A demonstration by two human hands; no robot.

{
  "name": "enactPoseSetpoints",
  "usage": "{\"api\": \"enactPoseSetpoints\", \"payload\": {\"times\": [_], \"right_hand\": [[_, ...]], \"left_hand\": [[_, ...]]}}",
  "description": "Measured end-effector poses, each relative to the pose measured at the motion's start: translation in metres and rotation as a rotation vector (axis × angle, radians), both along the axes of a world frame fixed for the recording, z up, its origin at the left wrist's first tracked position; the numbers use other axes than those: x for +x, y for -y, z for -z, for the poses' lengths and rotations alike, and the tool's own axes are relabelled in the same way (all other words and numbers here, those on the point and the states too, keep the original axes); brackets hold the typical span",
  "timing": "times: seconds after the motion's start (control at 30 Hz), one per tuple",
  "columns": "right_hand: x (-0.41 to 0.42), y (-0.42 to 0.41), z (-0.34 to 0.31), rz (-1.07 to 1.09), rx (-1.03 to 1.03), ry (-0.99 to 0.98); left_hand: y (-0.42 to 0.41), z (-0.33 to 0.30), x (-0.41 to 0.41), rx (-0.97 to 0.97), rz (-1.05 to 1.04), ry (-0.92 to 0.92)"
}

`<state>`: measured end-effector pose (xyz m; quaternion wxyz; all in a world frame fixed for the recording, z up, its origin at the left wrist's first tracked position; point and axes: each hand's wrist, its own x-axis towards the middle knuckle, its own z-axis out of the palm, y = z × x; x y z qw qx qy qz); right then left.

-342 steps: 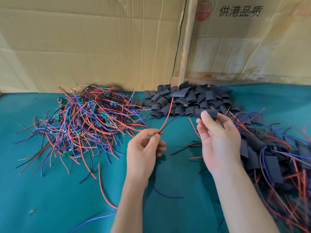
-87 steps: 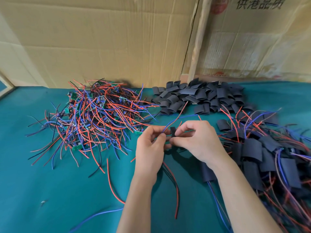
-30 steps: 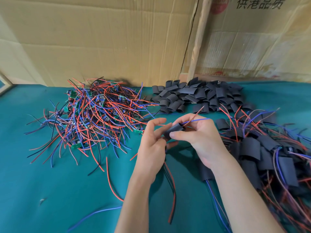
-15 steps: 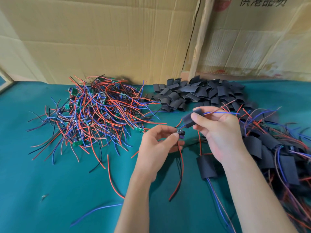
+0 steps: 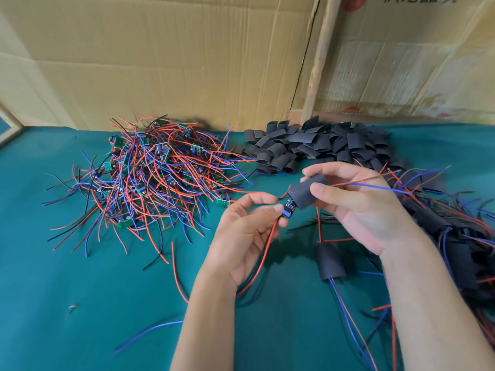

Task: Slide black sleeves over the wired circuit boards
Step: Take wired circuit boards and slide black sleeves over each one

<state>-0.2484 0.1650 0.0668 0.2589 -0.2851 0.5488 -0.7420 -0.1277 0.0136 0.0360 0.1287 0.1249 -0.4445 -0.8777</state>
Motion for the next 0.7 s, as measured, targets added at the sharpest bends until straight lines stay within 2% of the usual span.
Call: {"api": "enactPoseSetpoints", "payload": {"times": [0.33,0.53,0.7], "right_hand": [[0.0,-0.005,-0.012,0.051,0.098,-0.145],[-0.002,-0.004,-0.012,0.13,0.123,-0.162],[0.002,0.0,-0.009,-0.001,0.137,-0.102]], "left_hand": [[0.003,0.002,0.0,0.086,0.059,0.036],[0.001,0.0,-0.001,0.084,0.011,0.045],[0.0,-0.001,0.0,0.077,0.039,0.059]]}}
